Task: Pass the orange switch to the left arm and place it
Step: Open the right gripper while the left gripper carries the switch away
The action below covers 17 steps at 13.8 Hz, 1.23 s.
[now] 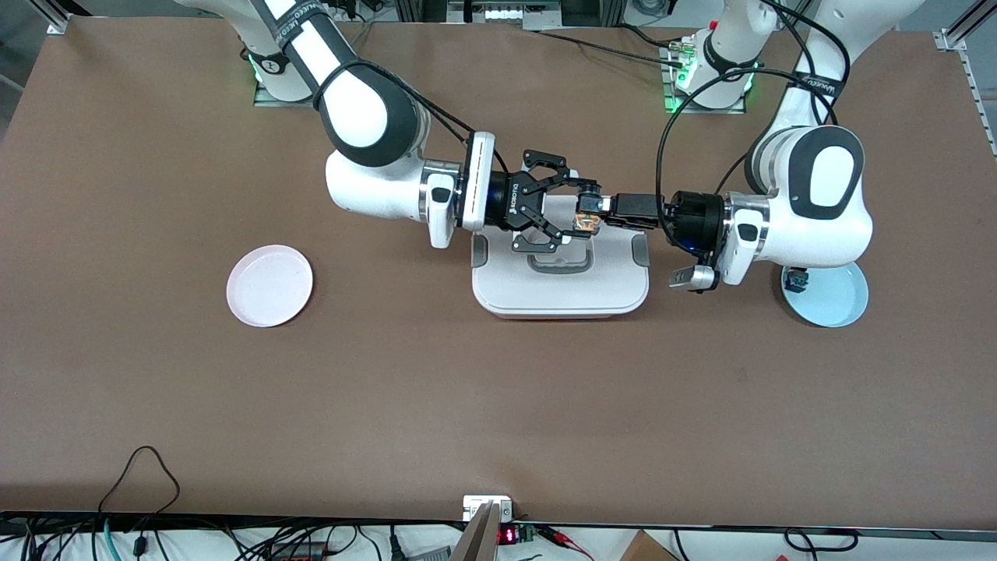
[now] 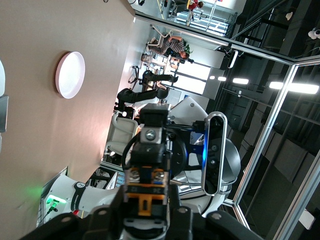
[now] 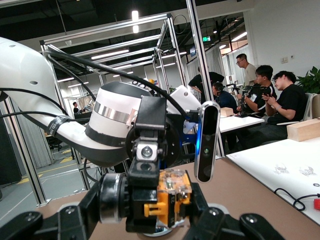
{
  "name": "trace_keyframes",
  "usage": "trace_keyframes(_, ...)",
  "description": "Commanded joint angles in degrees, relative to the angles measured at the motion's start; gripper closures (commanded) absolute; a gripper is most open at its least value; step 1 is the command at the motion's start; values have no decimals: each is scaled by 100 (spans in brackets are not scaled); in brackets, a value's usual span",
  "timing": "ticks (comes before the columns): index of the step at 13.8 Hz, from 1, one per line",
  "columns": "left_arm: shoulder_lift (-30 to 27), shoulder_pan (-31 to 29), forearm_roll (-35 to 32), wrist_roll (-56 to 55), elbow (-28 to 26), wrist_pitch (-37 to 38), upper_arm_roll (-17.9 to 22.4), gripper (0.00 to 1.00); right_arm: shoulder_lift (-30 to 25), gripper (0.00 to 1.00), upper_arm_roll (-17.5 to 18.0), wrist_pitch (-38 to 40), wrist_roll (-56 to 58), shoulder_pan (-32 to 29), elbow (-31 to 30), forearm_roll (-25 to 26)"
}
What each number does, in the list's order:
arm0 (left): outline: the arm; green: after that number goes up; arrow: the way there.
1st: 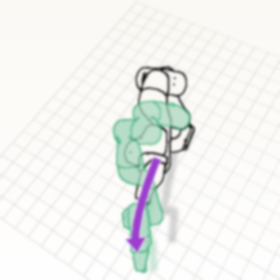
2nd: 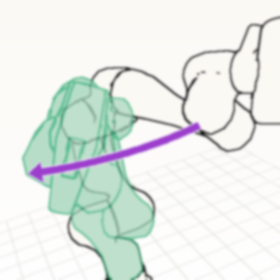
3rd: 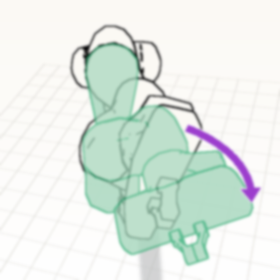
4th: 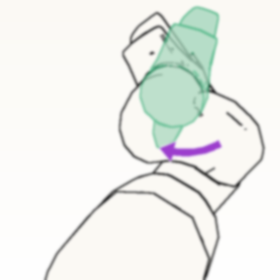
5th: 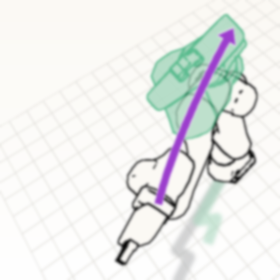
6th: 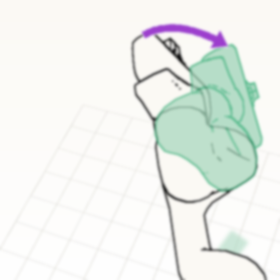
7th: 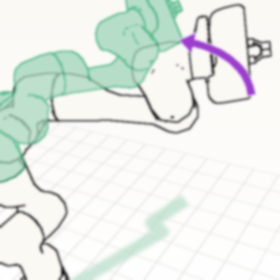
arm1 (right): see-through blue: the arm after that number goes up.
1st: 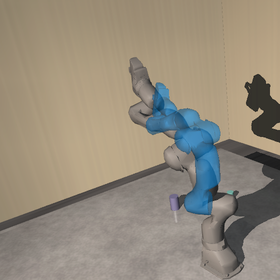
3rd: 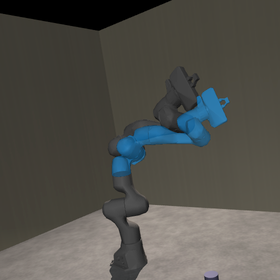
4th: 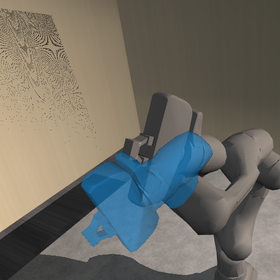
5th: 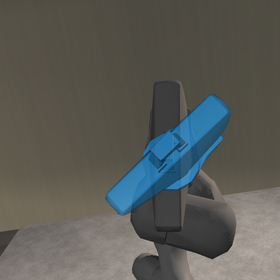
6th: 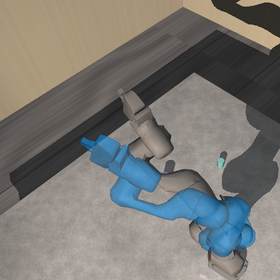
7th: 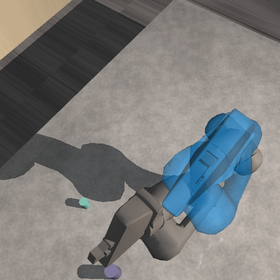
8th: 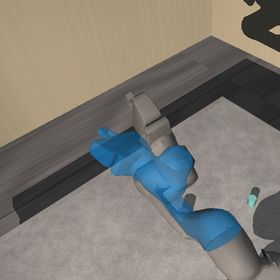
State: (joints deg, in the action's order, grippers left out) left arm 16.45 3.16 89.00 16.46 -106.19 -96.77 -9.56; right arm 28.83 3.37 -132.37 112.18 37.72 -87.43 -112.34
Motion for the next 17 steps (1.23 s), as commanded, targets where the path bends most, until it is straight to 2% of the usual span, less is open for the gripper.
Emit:
trace_keyframes(1, -37, -44, 153, 24, -24, 88, -19, 94, 62, 95, -56, -140, 94, 95, 139, -78)
trace_keyframes(4, -37, -44, 153, 32, -7, 106, -19, 94, 62, 93, -56, -140, 102, 95, 139, -87)
trace_keyframes(5, -37, -44, 153, 24, -7, 106, -19, 94, 62, 87, -56, -149, 102, 95, 139, -78)
trace_keyframes(6, -37, -44, 153, 24, -7, 106, -19, 94, 62, 74, -56, -183, 94, 95, 139, -78)
trace_keyframes(7, -37, -44, 153, 24, -7, 123, -19, 94, 62, 20, -56, -236, 94, 77, 130, -69)
trace_keyframes(8, -37, -44, 153, 24, -7, 106, -19, 94, 62, 0, -56, -237, 24, 60, 130, -69)
trace_keyframes(12, -54, -53, -30, 6, 98, 132, 50, 94, -26, 0, -91, -71, -64, -176, 78, -26)
trace_keyframes(17, -54, -395, -2418, 225, 625, 246, 60, 93, -272, 0, -100, 1632, -346, -1169, -221, 975)
